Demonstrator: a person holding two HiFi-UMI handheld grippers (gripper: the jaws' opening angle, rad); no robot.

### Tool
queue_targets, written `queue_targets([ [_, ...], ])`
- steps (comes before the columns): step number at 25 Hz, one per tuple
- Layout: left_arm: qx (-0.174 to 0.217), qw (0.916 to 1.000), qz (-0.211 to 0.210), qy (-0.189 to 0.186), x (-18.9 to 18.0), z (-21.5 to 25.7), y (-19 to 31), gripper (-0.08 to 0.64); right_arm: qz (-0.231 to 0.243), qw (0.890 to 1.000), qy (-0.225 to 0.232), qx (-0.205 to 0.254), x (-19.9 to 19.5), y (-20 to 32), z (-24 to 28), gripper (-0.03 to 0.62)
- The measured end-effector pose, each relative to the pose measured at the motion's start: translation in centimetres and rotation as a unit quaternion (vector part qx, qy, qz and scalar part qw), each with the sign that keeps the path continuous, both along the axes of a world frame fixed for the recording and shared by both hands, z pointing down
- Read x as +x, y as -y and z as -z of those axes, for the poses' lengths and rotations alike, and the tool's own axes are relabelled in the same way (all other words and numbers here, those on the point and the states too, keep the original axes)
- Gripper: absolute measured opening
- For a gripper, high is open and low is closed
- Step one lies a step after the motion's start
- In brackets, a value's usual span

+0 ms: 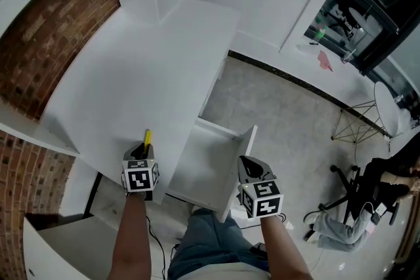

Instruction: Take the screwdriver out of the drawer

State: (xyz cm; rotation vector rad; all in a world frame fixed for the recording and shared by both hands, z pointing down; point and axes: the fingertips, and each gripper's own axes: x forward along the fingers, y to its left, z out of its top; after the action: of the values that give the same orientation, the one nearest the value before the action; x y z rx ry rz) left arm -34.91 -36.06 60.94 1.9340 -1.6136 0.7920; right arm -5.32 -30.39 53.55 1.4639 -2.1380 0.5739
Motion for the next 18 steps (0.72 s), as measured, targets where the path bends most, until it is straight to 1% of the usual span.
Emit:
queue_targets([
  [1,0.002,1.0000,0.002,0.003,0.0,0.0,0.0,0.089,0.001,1.000,-0.001,0.002,0.1,0.1,0.2,0.010],
  [3,0.002,1.0000,0.005,0.003,-0.1,0.2,-0.1,0.137,0.001,1.000,-0.002,0.008,0.4,0.2,0.7,0.010],
  [7,0.018,0.9996,0.019,0.002,-0.3,1.8,-0.6,0.141,0.008,1.000,-0.004,0.028,1.1,0.6,2.4,0.009],
  [12,0.077,0.9965,0.032,-0.002,-0.2,6.6,-1.3,0.141,0.005,0.998,0.007,0.064,1.7,1.5,5.9,0.009],
  [15,0.113,0.9932,0.027,-0.002,-0.2,9.4,-2.1,0.141,0.004,0.996,0.013,0.092,1.3,1.6,8.1,0.009],
  [18,0.146,0.9891,0.017,-0.005,-0.1,11.9,-3.1,0.141,-0.005,0.993,0.000,0.122,1.1,1.2,10.1,0.009],
])
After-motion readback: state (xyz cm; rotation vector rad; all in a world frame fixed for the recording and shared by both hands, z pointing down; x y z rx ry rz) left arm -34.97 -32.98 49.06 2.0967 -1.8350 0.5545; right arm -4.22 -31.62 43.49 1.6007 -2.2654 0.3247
